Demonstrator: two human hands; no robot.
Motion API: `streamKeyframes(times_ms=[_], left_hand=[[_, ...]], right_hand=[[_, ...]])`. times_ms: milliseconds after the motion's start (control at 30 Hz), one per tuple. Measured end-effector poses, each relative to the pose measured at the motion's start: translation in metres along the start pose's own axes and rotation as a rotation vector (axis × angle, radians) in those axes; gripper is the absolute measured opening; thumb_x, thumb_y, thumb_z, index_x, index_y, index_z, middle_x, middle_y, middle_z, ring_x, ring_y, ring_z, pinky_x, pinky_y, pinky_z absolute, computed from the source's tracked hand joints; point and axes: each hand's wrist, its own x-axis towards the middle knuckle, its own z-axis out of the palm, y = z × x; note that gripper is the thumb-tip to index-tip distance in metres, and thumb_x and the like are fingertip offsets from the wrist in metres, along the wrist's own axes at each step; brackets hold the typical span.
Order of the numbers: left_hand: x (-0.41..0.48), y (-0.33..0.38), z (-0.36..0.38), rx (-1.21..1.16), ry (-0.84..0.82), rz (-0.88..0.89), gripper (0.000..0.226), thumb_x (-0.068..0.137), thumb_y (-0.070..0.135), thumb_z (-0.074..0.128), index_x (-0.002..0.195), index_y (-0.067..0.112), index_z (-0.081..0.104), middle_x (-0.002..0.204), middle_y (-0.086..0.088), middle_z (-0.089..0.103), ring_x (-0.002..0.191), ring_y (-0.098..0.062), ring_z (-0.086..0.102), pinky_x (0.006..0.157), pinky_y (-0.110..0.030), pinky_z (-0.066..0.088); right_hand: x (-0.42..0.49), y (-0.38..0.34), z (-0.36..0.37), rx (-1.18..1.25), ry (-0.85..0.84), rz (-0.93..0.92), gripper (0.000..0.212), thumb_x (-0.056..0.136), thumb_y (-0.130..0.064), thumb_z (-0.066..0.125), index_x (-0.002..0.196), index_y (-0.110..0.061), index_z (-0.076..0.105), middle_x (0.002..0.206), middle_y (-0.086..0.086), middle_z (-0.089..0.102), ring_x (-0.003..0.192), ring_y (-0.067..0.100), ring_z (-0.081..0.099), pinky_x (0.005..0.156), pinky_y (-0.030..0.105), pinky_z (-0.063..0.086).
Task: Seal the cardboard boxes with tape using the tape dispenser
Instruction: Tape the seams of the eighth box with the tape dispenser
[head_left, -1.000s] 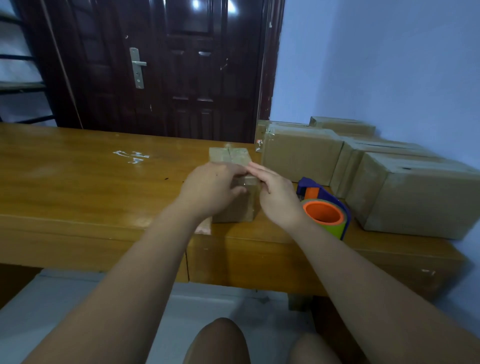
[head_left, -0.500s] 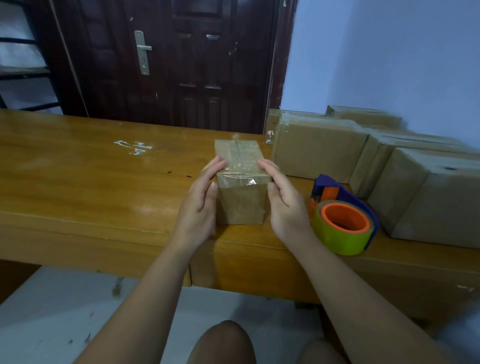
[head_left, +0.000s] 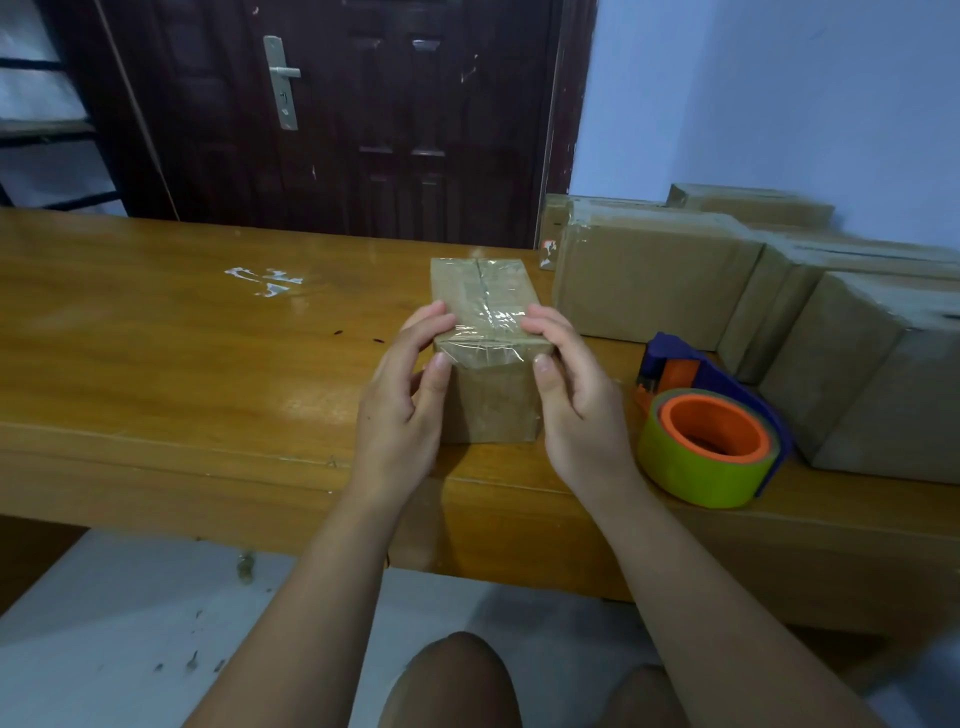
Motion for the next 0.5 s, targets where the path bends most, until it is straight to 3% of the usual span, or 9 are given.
streamKeyframes(times_ms=[200, 333, 433, 500], left_hand=[[0.0012, -0.0004, -0.0008, 0.012, 0.019, -0.002, 0.029, 0.093, 0.036, 0.045, 0.121, 0.031, 0.051, 0.134, 0.021, 0.044, 0.129, -0.005, 0.043, 0.098, -0.016, 0.040], [0.0016, 0.0014, 0.0026, 0.050, 0.066, -0.033, 0.030, 0.092, 0.038, 0.045, 0.120, 0.032, 0.054, 0.130, 0.029, 0.045, 0.125, -0.004, 0.047, 0.099, -0.030, 0.046], [0.0010, 0.0048, 0.0067, 0.134, 0.147, -0.010, 0.028, 0.094, 0.034, 0.046, 0.120, 0.033, 0.054, 0.128, 0.025, 0.049, 0.121, 0.003, 0.049, 0.098, -0.031, 0.048], [0.0014, 0.0055, 0.0064, 0.144, 0.153, -0.005, 0.027, 0.094, 0.029, 0.050, 0.120, 0.032, 0.055, 0.127, 0.022, 0.051, 0.120, 0.002, 0.051, 0.097, -0.030, 0.048]], right_hand=[[-0.0001, 0.0007, 0.0007, 0.001, 0.023, -0.018, 0.027, 0.098, -0.020, 0.042, 0.122, -0.028, 0.053, 0.134, -0.017, 0.048, 0.130, 0.004, 0.044, 0.106, 0.039, 0.042], [0.0013, 0.0007, 0.0013, -0.015, 0.042, -0.020, 0.027, 0.097, -0.018, 0.044, 0.121, -0.026, 0.055, 0.131, -0.019, 0.048, 0.128, 0.000, 0.045, 0.107, 0.028, 0.040], [0.0032, 0.0009, 0.0024, -0.056, 0.086, -0.040, 0.029, 0.097, -0.016, 0.046, 0.122, -0.018, 0.060, 0.129, -0.016, 0.051, 0.124, -0.004, 0.046, 0.105, 0.018, 0.039], [0.0031, 0.0008, 0.0023, -0.055, 0.100, -0.045, 0.030, 0.096, -0.017, 0.047, 0.122, -0.017, 0.061, 0.129, -0.016, 0.052, 0.124, -0.005, 0.047, 0.104, 0.018, 0.039]])
